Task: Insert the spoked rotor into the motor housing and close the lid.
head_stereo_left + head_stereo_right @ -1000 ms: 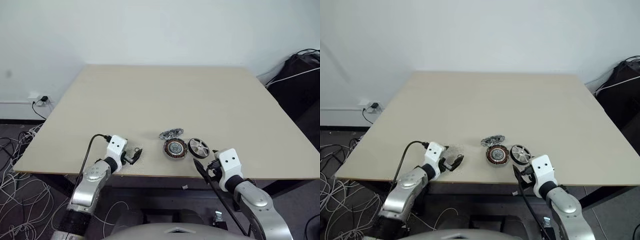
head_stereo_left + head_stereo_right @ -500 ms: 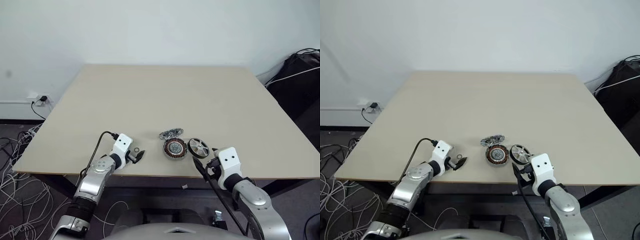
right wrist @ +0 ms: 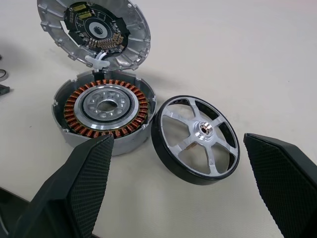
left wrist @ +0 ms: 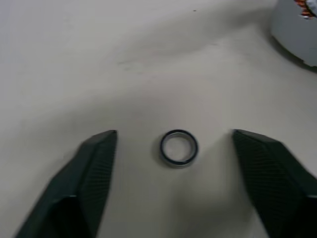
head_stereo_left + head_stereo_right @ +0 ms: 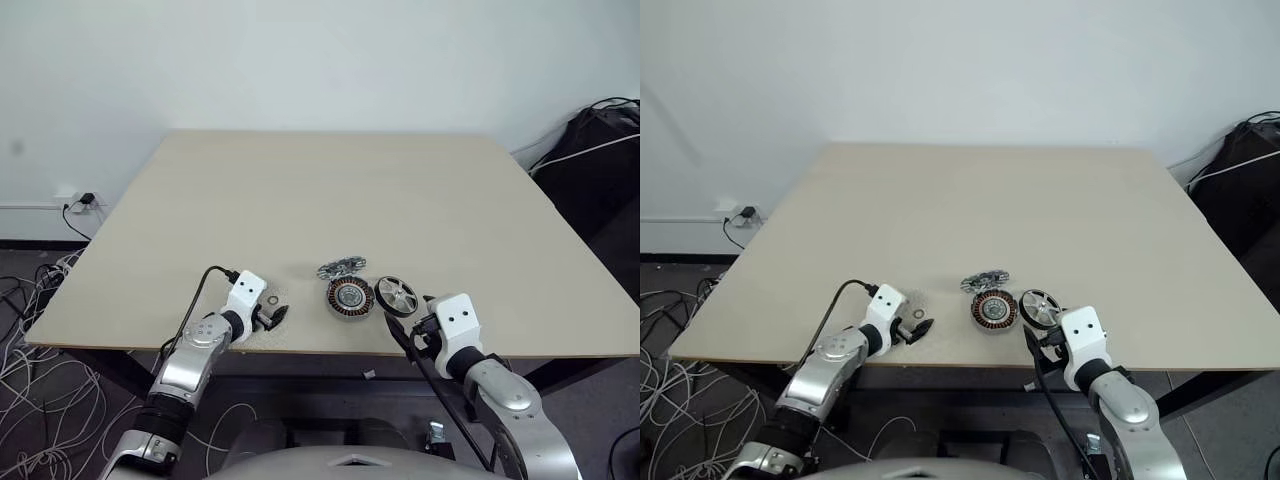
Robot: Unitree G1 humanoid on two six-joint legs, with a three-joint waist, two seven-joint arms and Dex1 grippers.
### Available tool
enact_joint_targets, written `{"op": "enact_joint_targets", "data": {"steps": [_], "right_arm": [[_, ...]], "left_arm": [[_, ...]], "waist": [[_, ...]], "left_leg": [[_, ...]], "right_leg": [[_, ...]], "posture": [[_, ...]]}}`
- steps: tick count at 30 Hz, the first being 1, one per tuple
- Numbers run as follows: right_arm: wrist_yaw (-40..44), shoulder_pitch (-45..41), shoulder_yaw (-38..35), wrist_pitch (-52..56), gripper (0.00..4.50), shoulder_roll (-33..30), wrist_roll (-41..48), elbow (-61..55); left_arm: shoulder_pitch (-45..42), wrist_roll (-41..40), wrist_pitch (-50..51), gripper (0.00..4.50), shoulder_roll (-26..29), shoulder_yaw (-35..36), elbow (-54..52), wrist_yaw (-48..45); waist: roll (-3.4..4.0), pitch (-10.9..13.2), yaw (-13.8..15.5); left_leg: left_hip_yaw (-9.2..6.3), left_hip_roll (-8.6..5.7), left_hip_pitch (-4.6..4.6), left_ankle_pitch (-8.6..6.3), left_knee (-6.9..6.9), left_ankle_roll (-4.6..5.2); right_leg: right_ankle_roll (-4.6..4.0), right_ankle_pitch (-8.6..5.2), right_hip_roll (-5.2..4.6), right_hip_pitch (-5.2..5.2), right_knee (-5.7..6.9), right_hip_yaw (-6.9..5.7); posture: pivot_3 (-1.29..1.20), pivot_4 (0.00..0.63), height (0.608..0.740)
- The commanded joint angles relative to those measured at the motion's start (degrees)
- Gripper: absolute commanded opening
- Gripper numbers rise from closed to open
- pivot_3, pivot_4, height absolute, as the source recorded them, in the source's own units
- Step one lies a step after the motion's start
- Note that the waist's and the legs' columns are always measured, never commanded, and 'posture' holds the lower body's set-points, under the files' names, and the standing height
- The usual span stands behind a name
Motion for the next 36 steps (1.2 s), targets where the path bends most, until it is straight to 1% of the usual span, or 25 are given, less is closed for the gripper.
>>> {"op": "enact_joint_targets", "data": {"steps": [1,7,14,16,19,21,25,29,36], "right_arm": [[-0.5,-0.8,-0.1,-1.3,4.50,0.2,0.0,-0.9],[-1.0,-0.5,-0.8,-1.4,4.50,0.4,0.2,-1.0],[-1.3,-0.4,-0.9,-1.3,4.50,0.4,0.2,-1.2],[-1.4,-0.4,-1.0,-1.3,4.50,0.5,0.2,-1.2],[-1.4,-0.3,-0.8,-1.3,4.50,0.6,0.2,-1.3],[-1.5,-0.3,-0.7,-1.2,4.50,0.6,0.1,-1.3],[-1.5,-0.5,-0.5,-1.0,4.50,0.7,0.1,-1.3],[-1.6,-0.6,-0.5,-1.0,4.50,0.8,0.0,-1.4],[-1.9,-0.6,-0.6,-0.9,4.50,1.0,0.0,-1.6]], "left_arm": [[-0.3,0.7,1.5,2.62,0.3,0.8,0.1,0.9],[-0.3,0.6,2.1,0.70,0.4,0.9,-0.2,0.9],[0.1,0.7,1.3,0.67,0.1,1.4,-1.4,2.0],[0.3,0.0,-0.1,0.67,-0.6,2.0,-2.5,2.4],[0.6,-2.6,-3.6,0.67,-2.4,1.9,-5.8,0.5],[0.7,-3.7,-4.1,0.67,-3.3,1.5,-7.3,-0.6],[0.4,-5.6,-3.2,0.67,-3.3,-1.3,-10.2,-6.0],[-0.5,-6.0,-1.3,0.67,-2.9,-3.7,-11.0,-9.5],[-3.1,-5.3,-0.1,0.67,-3.4,-6.9,-10.1,-11.7]], "waist": [[-0.01,0.0,0.0],[0.01,0.0,-0.2],[0.00,0.0,-0.2],[-0.01,0.0,-0.2],[-0.05,0.0,-0.1],[-0.09,0.1,0.0],[-0.05,0.0,0.1],[-0.05,0.0,0.1],[-0.06,0.1,0.0]], "left_leg": [[0.00,0.00,0.01,0.02,0.00,-0.01],[0.00,0.04,0.06,0.05,0.00,-0.04],[0.00,0.03,0.05,0.05,0.00,-0.03],[0.00,0.04,0.05,0.05,0.00,-0.03],[0.00,0.03,-0.01,0.04,0.00,-0.03],[0.00,0.02,-0.08,0.03,0.00,-0.01],[0.00,0.01,-0.17,-0.01,0.00,0.05],[0.00,0.00,-0.21,-0.02,0.00,0.08],[0.00,0.00,-0.19,-0.01,0.00,0.07]], "right_leg": [[0.01,0.00,0.00,0.00,0.02,0.00],[0.02,-0.01,0.03,0.01,0.07,0.00],[0.01,0.00,0.02,0.01,0.05,0.00],[0.01,0.00,0.02,0.00,0.05,0.01],[0.01,0.00,0.02,-0.04,0.04,0.01],[0.00,0.00,0.00,-0.08,0.03,0.01],[-0.02,0.00,-0.03,-0.13,-0.03,-0.01],[-0.03,0.00,-0.03,-0.14,-0.06,-0.01],[-0.02,-0.01,-0.01,-0.13,-0.05,-0.03]], "posture": [[0.00,0.000,0.740],[0.00,0.000,0.740],[0.00,0.000,0.740],[0.00,0.000,0.740],[0.00,0.000,0.740],[0.00,0.000,0.740],[0.00,0.000,0.740],[0.00,0.000,0.740],[0.00,0.000,0.740]]}}
